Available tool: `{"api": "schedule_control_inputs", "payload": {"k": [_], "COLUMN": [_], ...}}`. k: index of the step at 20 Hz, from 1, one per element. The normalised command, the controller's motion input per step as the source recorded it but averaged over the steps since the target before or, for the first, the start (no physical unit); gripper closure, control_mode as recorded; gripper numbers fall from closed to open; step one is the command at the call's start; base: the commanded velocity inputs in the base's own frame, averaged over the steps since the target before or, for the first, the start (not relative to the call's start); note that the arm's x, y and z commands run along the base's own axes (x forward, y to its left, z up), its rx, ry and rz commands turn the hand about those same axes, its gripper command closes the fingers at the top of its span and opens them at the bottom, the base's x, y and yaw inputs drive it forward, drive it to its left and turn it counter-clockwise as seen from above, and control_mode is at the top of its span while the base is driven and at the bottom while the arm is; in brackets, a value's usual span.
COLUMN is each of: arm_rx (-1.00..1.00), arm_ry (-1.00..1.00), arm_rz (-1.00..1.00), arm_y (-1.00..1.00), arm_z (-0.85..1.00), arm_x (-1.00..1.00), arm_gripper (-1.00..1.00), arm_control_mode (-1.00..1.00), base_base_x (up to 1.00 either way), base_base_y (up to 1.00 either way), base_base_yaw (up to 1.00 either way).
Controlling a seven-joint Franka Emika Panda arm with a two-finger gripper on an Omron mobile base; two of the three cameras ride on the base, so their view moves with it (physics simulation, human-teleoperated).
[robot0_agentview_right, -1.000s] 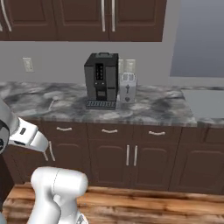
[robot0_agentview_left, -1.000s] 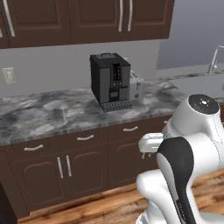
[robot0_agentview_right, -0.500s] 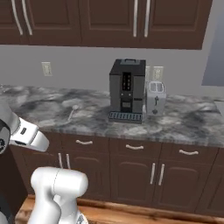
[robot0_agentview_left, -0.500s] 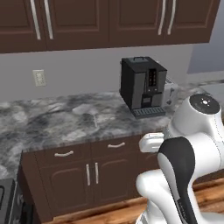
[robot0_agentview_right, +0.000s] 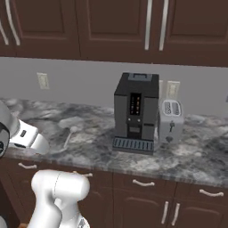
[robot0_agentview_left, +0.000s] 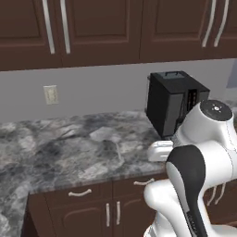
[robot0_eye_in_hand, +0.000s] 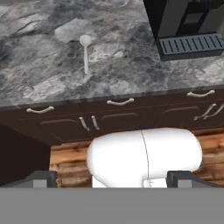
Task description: Take the fork and place it on the left side of the plate. Then take the spoon and place it on the right side of the plate. Make sure they're directly next to the plate.
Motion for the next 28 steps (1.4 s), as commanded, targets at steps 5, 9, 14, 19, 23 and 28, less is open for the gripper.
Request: {"api": "schedule_control_inputs", "payload": {"k": [5, 9, 14, 19, 23, 28], "arm_rx": [0.0, 0.0, 0.0, 0.0, 0.0, 0.0], "arm_ry": [0.0, 0.01, 0.04, 0.04, 0.0, 0.0], "arm_rz": [0.0, 0.04, 0.1, 0.1, 0.03, 0.0], "arm_y": [0.0, 0.15, 0.35, 0.21, 0.0, 0.02], "arm_z": [0.0, -0.25, -0.71, -0.64, -0.52, -0.48], "arm_x": [0.0, 0.4, 0.79, 0.64, 0.16, 0.09], "arm_gripper": [-1.0, -1.0, -1.0, -1.0, -1.0, -1.0], "arm_control_mode": [1.0, -1.0, -1.0, -1.0, -1.0, -1.0], "base_base_x": [0.82, 0.41, 0.0, 0.0, 0.0, 0.0], "base_base_y": [0.21, 0.2, 0.0, 0.0, 0.0, 0.0], "base_base_yaw": [0.07, 0.04, 0.0, 0.0, 0.0, 0.0]}}
